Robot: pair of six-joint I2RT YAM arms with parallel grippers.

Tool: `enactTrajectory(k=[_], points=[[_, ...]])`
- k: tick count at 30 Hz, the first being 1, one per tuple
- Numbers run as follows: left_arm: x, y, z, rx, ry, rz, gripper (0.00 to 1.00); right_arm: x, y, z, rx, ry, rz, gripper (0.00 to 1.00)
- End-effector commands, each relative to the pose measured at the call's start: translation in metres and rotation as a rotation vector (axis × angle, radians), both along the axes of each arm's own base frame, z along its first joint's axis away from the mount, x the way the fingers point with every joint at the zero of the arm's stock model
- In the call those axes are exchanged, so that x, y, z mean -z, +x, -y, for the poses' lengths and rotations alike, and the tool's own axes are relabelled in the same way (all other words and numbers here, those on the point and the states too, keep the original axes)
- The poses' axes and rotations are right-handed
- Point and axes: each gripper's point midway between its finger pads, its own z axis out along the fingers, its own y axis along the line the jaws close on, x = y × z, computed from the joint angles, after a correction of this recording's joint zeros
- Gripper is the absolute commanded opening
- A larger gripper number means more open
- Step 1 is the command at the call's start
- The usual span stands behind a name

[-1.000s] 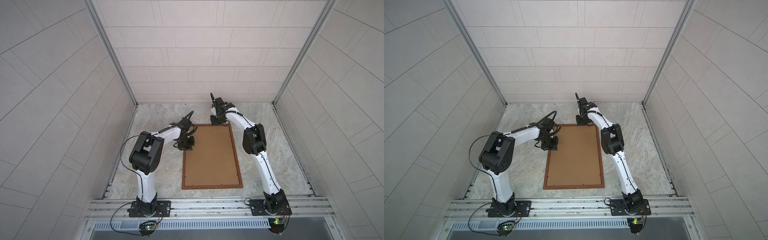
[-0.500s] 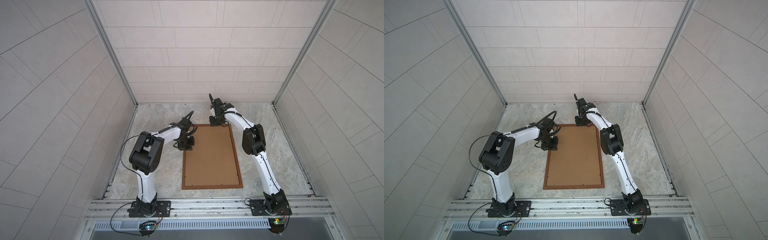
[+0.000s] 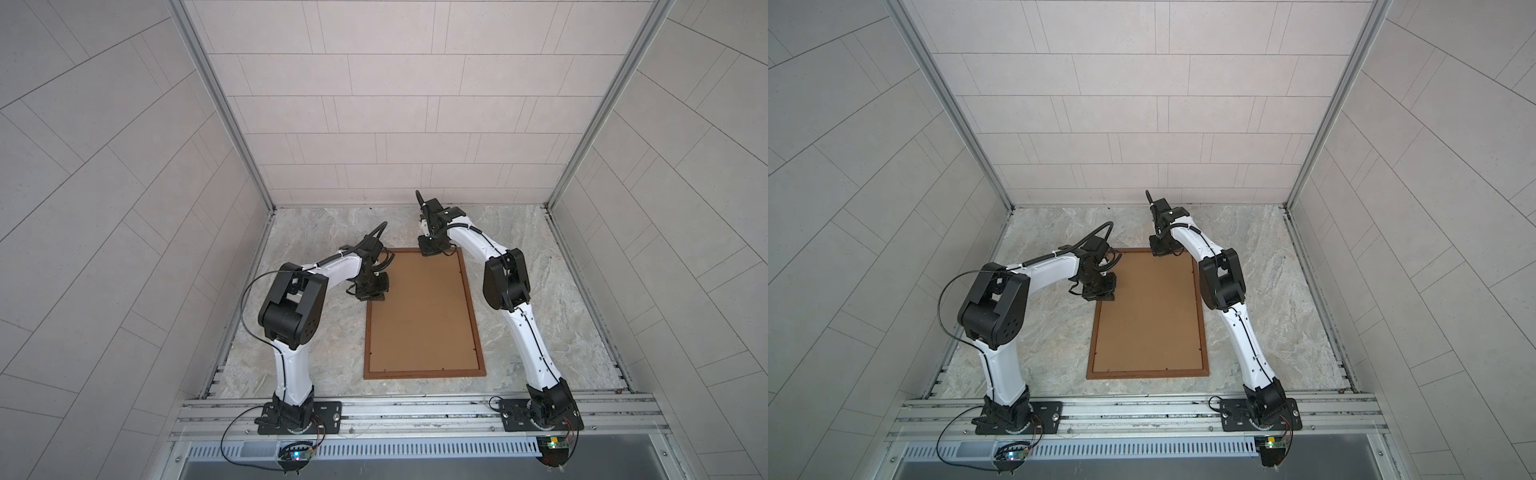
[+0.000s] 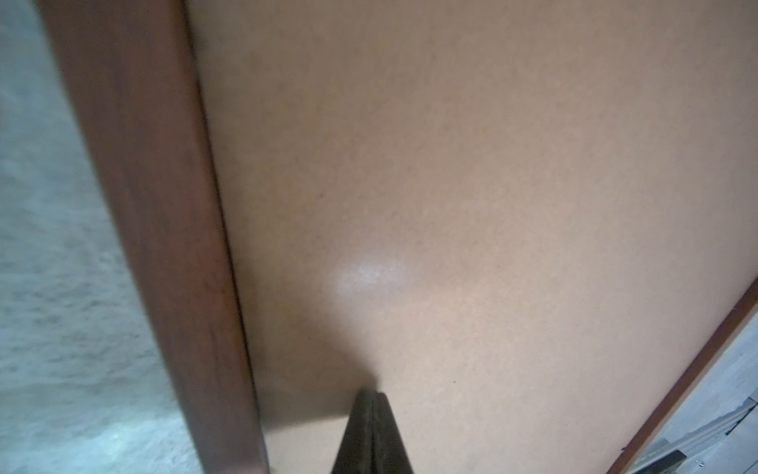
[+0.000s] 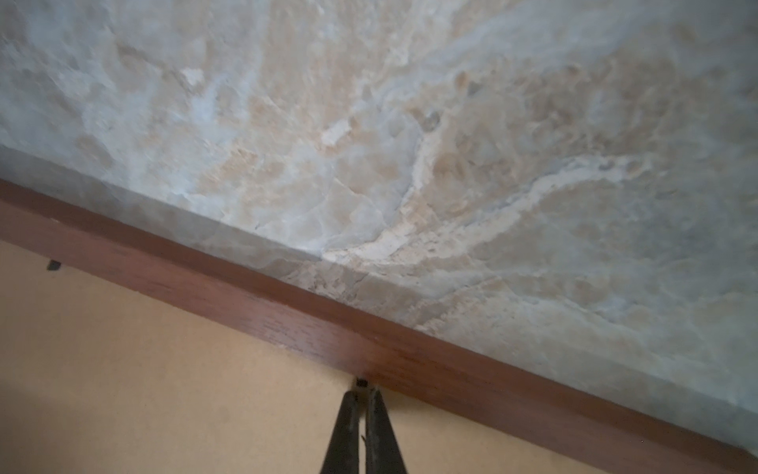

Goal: Put the photo into the frame

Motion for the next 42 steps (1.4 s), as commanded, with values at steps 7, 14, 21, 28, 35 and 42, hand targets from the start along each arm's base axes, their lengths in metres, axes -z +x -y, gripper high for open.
enactTrajectory(k=[7,14,21,28,35,42], points=[[0.033,-0.015,-0.008,0.013,0.055,-0.066,0.0,-0.036,0.022,-0.004,-0.005,0.029,0.115,0.0],[0.033,-0.015,-0.008,0.017,0.057,-0.066,0.0,-0.023,0.027,-0.002,0.002,0.013,0.103,0.0],[0.035,-0.016,-0.007,0.016,0.054,-0.073,0.0,-0.011,0.026,0.003,0.002,-0.003,0.082,0.0],[0.035,-0.015,-0.007,0.016,0.054,-0.073,0.0,-0.002,0.023,0.003,0.001,-0.008,0.061,0.0],[0.034,-0.015,-0.007,0.018,0.056,-0.071,0.0,0.001,0.019,0.003,-0.001,-0.01,0.045,0.0],[0.034,-0.015,-0.007,0.016,0.053,-0.068,0.0,0.005,0.011,0.008,0.027,-0.025,0.012,0.0]])
